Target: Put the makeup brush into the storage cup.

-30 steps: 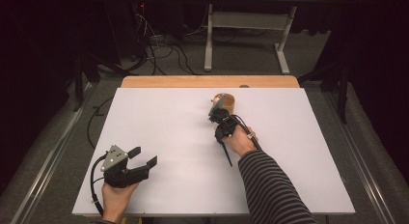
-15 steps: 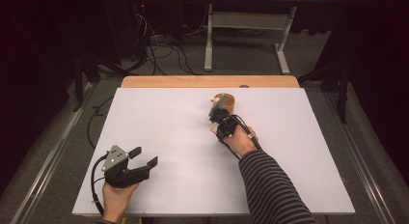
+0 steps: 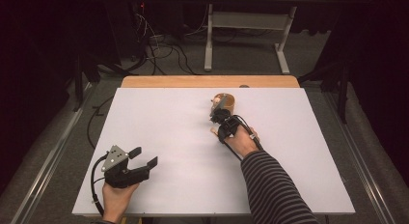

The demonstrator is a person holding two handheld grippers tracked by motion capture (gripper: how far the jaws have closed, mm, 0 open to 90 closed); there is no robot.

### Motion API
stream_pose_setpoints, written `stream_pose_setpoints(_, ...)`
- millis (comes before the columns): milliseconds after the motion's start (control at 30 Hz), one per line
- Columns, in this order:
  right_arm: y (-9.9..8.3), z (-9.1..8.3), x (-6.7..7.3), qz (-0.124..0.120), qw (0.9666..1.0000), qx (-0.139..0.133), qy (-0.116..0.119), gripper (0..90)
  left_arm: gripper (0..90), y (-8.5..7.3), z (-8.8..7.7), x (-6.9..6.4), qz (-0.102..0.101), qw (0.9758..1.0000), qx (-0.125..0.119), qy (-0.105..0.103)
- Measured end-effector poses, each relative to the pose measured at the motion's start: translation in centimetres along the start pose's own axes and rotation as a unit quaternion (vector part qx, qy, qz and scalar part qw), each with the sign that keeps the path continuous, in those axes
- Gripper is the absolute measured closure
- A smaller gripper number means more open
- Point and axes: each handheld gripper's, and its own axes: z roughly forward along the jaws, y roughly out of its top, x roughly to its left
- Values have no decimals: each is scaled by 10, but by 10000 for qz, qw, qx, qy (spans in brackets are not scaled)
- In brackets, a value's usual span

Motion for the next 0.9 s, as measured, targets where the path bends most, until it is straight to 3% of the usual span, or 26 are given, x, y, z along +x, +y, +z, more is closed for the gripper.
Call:
stream_pose_setpoints(600,-5,-14,-5,-1,9994,-294,173,857,280,0,1,0,8,10000,26,-10)
stream_pose_setpoints(633,-6,-15,-4,88,9994,-282,188,857,280,0,1,0,7,10000,27,-8)
stream_pose_setpoints(733,-8,-17,-8,-34,9989,-410,232,857,281,0,1,0,0,10000,14,-6)
stream_pose_setpoints(900,-11,-21,-9,4,9986,-462,274,857,281,0,1,-1,24,10000,27,-6)
